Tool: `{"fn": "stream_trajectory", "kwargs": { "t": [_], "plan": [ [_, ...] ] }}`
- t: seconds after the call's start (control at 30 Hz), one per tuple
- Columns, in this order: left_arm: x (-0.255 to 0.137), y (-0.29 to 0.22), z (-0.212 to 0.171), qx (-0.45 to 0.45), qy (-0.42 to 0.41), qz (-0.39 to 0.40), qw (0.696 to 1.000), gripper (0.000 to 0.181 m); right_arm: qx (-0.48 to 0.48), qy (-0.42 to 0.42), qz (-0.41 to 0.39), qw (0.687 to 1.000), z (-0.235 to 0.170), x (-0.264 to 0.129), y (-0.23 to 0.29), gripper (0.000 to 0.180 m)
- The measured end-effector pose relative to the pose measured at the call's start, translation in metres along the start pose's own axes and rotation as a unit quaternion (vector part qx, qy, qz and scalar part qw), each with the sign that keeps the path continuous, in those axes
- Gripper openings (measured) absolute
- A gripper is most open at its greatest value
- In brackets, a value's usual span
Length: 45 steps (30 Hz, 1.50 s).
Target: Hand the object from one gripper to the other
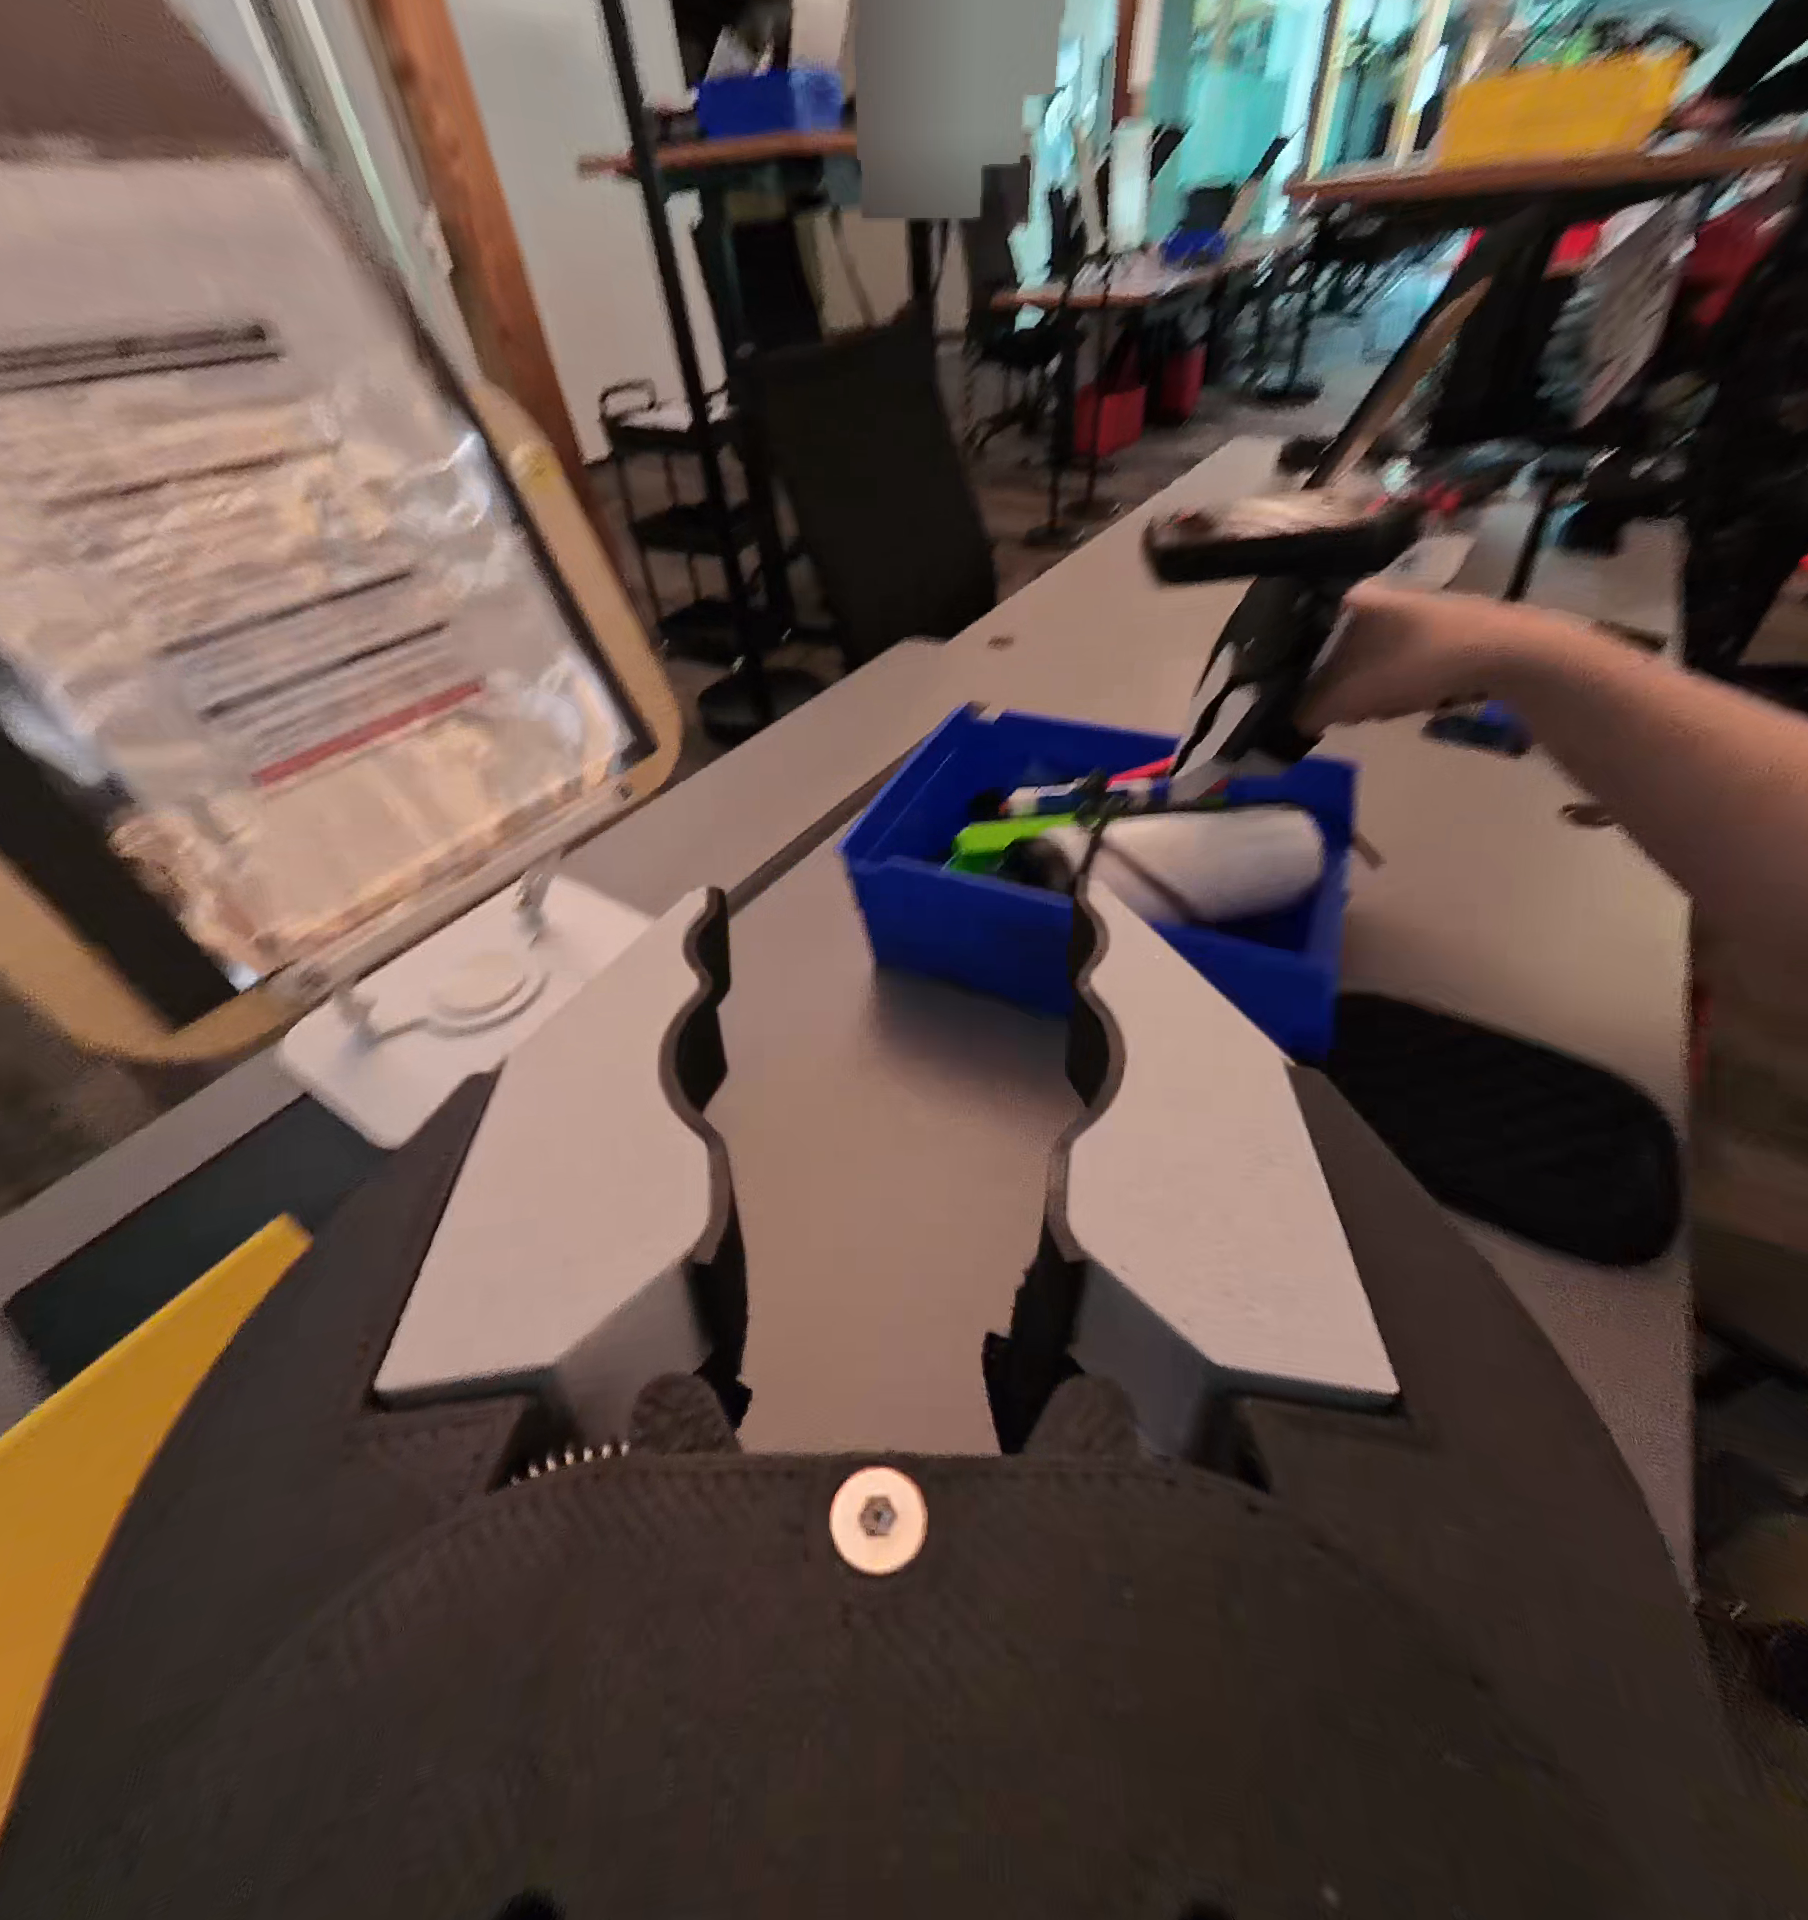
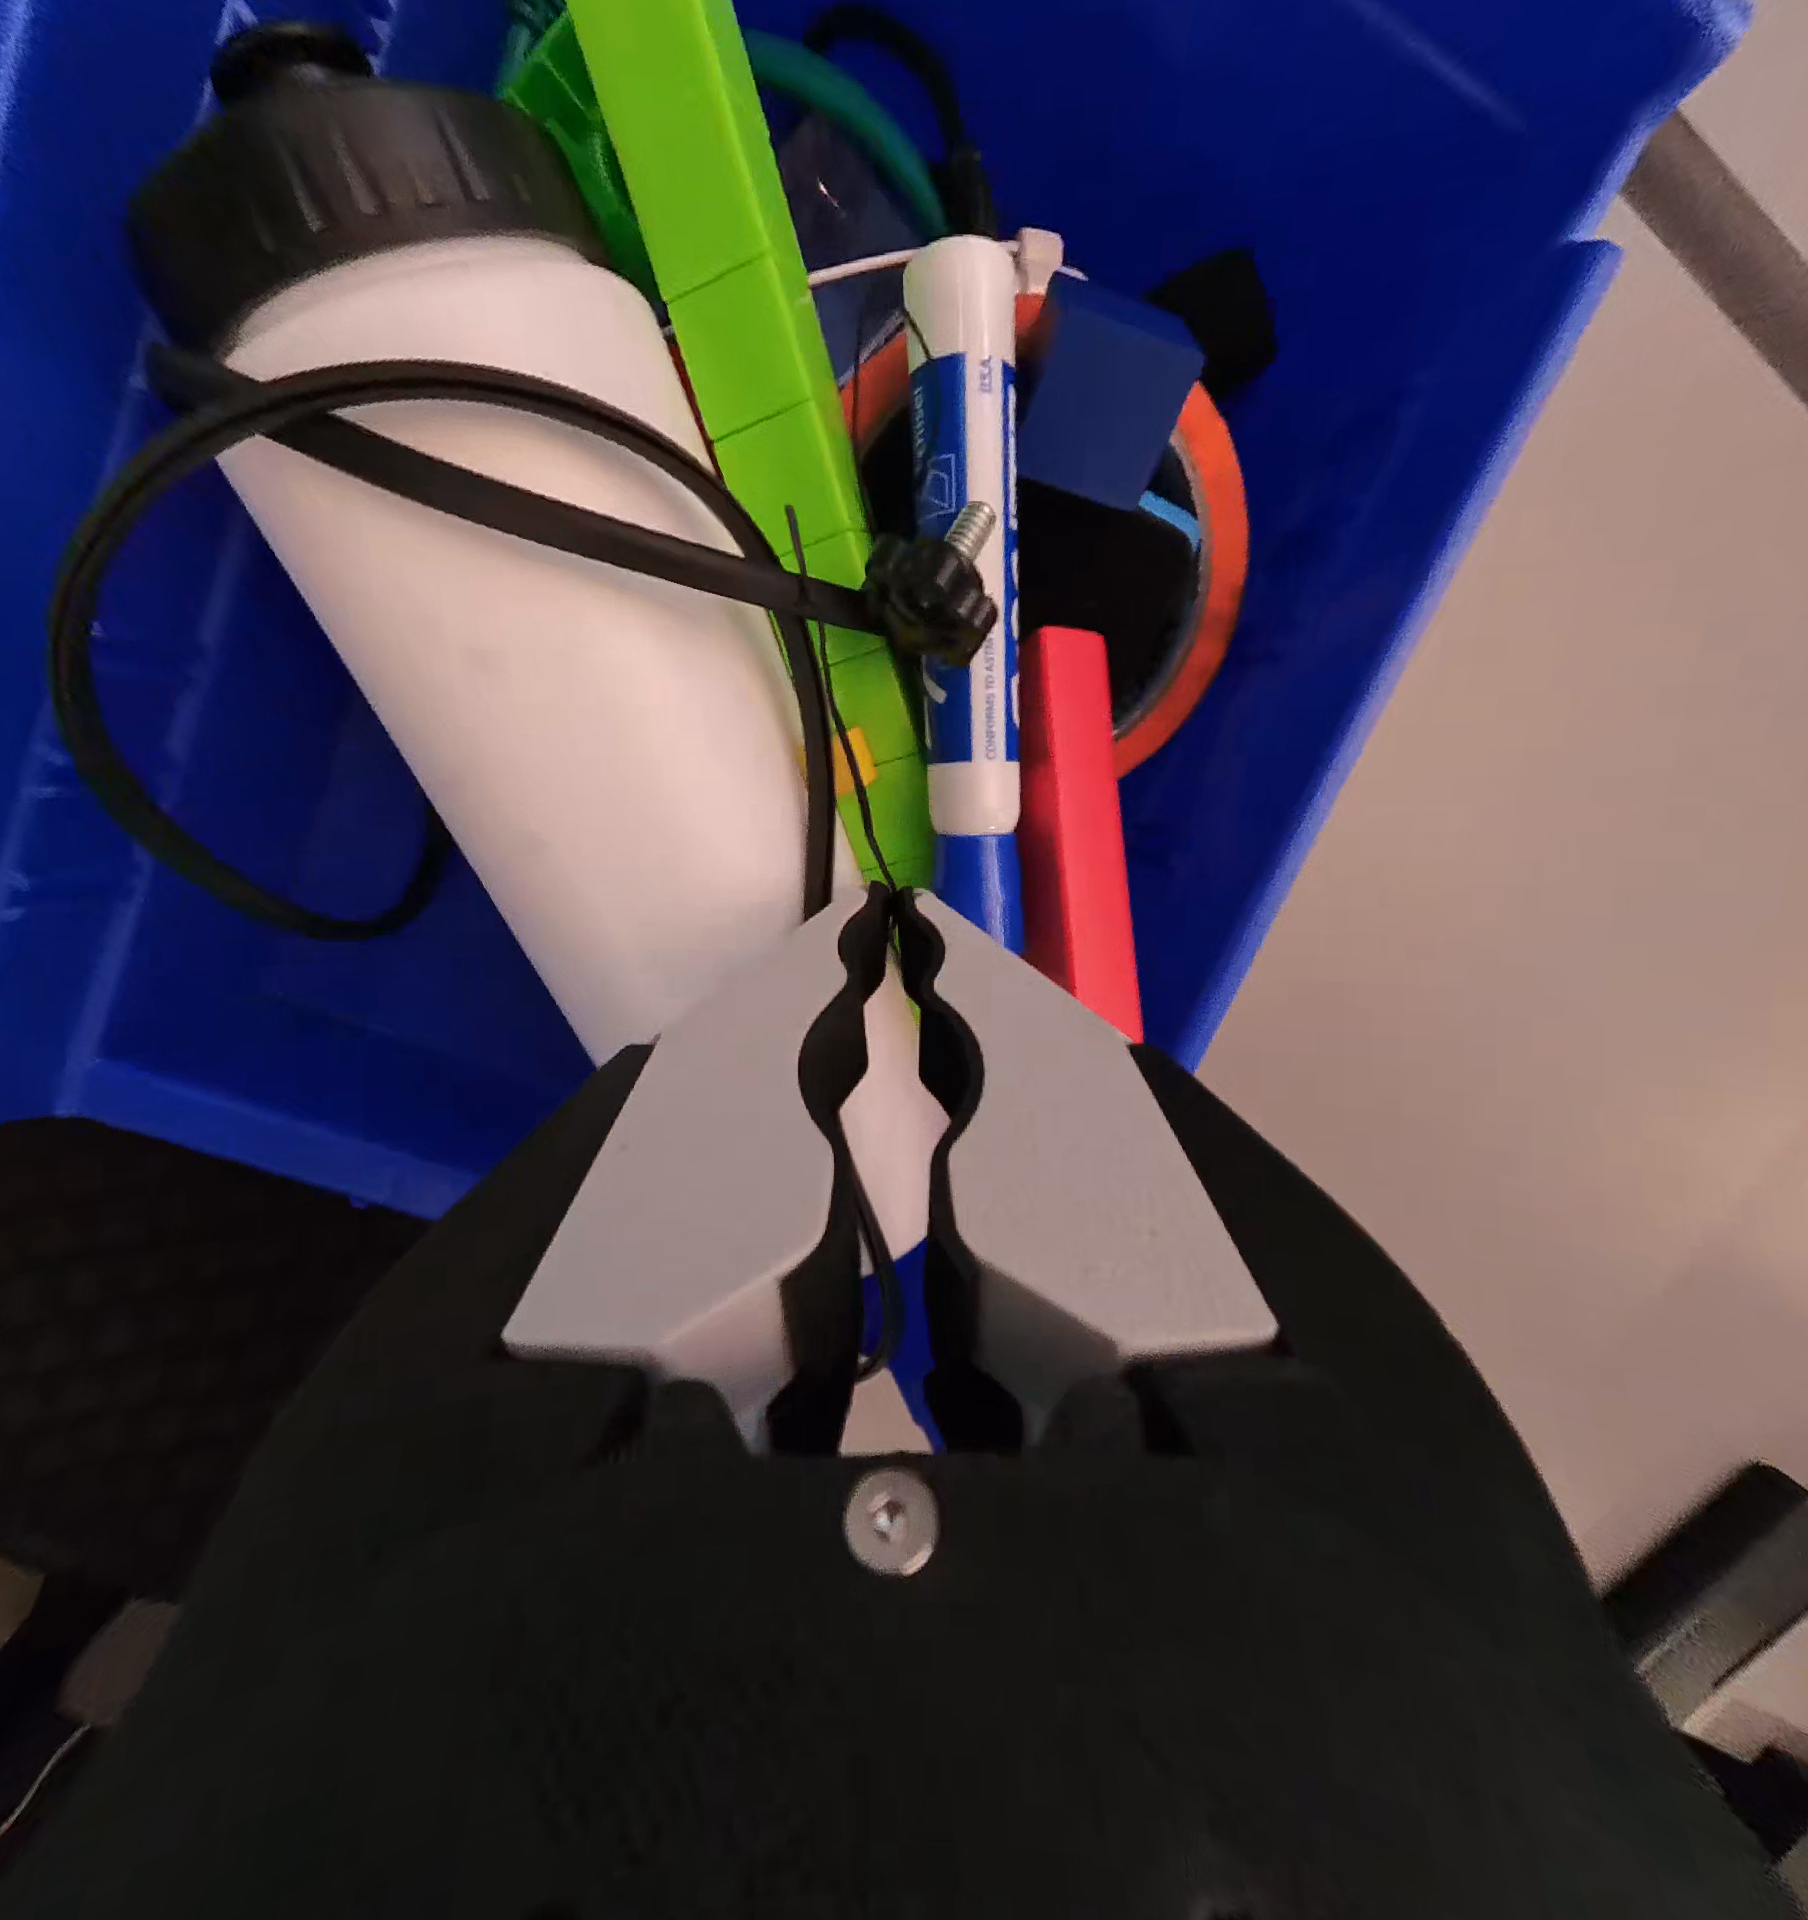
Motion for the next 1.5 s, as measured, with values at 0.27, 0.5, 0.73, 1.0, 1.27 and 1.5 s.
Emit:
{"fn": "stream_trajectory", "kwargs": {
  "t": [0.27, 0.5, 0.73, 1.0, 1.27, 1.5],
  "plan": [
    [-0.02, 0.089, -0.05, 0.085, 0.195, 0.149, 0.966, 0.059, -0.04, -0.097, -0.04, 0.994, -0.009, -0.042, 0.012, 0.021],
    [0.011, 0.178, -0.128, 0.152, 0.475, 0.248, 0.83, 0.046, -0.111, -0.197, -0.043, 0.973, -0.023, -0.064, 0.058, 0.021],
    [0.042, 0.222, -0.203, 0.201, 0.646, 0.154, 0.72, 0.06, -0.17, -0.194, -0.049, 0.965, -0.04, -0.07, 0.1, 0.021],
    [0.045, 0.238, -0.219, 0.382, 0.68, -0.025, 0.625, 0.072, -0.196, -0.186, -0.033, 0.962, -0.058, -0.075, 0.132, 0.021],
    [0.057, 0.247, -0.238, 0.423, 0.687, -0.076, 0.586, 0.068, -0.188, -0.201, -0.023, 0.961, -0.07, -0.076, 0.144, 0.021],
    [0.06, 0.252, -0.245, 0.407, 0.725, -0.096, 0.548, 0.055, -0.19, -0.198, -0.029, 0.961, -0.082, -0.082, 0.153, 0.02]
  ]
}}
Point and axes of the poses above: each gripper's, where its closed fingertips meet, x out along the fingers, z out of its top, y = z × x across the jaws, the point moved 10 cm from there along -x, back along the fingers, and after that the axes turned 12 degrees about z, right-handed, at the moved point
